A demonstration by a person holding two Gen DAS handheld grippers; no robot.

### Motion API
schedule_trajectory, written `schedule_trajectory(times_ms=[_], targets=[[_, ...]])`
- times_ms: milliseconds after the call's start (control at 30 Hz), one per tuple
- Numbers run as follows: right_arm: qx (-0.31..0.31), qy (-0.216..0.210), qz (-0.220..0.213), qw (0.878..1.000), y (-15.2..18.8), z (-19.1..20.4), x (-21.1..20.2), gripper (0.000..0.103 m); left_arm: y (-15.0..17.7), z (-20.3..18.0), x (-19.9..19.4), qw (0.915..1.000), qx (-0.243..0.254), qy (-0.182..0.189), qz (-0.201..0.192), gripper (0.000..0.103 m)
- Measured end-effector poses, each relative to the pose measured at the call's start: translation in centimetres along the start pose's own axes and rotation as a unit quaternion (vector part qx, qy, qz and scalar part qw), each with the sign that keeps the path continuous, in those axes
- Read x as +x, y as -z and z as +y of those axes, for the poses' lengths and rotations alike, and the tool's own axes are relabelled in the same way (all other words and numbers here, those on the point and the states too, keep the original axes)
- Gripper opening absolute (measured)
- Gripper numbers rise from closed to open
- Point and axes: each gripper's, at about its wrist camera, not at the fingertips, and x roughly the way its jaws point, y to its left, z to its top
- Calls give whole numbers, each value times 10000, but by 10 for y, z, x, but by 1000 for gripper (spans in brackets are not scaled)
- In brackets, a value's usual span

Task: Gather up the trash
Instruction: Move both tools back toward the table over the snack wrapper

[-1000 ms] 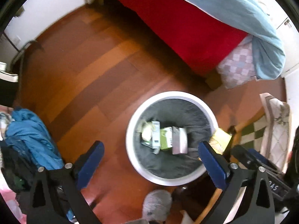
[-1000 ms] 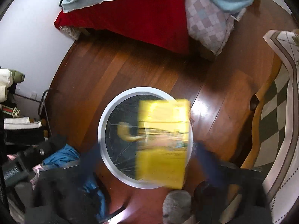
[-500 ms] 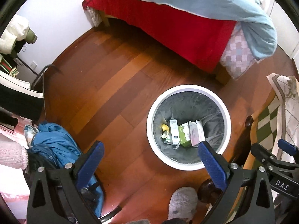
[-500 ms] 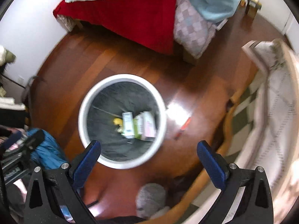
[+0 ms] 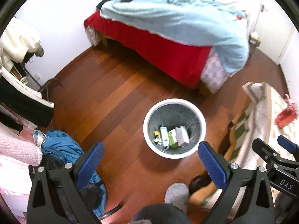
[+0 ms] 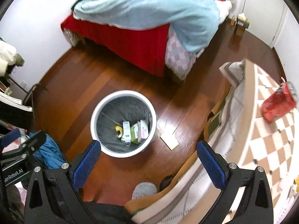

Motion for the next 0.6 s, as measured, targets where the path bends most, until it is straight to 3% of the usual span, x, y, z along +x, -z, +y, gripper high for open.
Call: schedule_trajectory(times_ms=[300, 433, 600], targets=[[671, -546, -720, 9936, 40, -37, -130, 103, 23, -30, -108, 9974, 256, 14, -679, 103], [1105, -808, -986, 9857, 73, -68, -184, 103, 49, -69, -151, 9936, 545, 122, -978, 103], [1698, -545, -1331, 9749, 134, -124, -247, 103, 89, -134, -180, 9868, 1024, 572, -1115, 103]])
